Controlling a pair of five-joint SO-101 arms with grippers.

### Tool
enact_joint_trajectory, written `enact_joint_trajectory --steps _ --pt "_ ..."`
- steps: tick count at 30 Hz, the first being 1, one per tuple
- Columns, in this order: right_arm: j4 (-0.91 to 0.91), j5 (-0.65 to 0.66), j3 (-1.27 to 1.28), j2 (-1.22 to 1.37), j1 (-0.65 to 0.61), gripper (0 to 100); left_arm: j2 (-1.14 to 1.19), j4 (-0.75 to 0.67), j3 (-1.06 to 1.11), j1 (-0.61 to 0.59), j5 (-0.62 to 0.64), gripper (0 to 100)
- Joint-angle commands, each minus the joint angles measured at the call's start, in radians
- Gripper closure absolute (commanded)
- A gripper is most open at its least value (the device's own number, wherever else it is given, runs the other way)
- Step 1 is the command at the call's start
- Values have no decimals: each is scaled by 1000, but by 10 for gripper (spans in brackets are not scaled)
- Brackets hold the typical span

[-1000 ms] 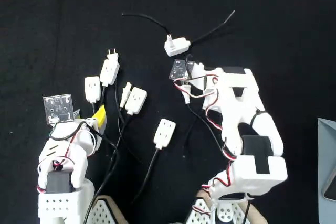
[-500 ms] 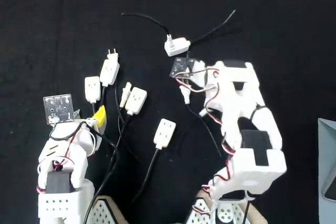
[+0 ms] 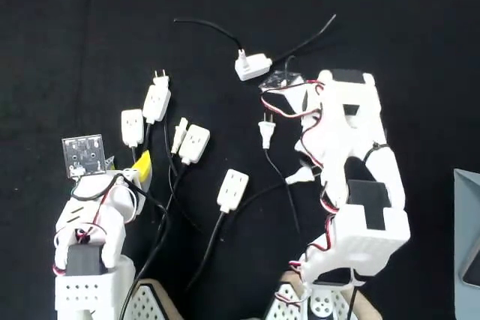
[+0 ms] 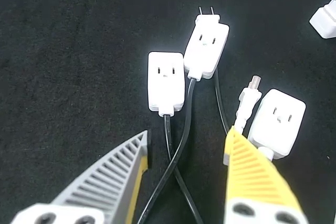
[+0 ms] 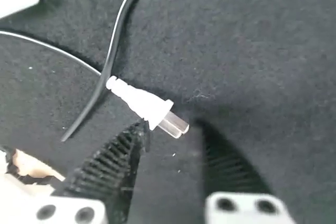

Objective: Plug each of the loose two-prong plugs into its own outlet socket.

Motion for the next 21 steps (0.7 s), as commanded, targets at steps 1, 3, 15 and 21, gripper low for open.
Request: enact_joint_trajectory --steps 1,3,15,21 --pt "34 -9 -21 -111 6 649 -2 -25 -12 -5 -12 766" --pt "63 51 24 -151 -15 616 -2 -25 -12 -5 -12 766" --pt "-241 221 444 -259 -152 613 -2 -23 -12 -5 -12 766" --pt "-428 222 519 -257 -146 616 -2 -23 -12 -5 -12 766"
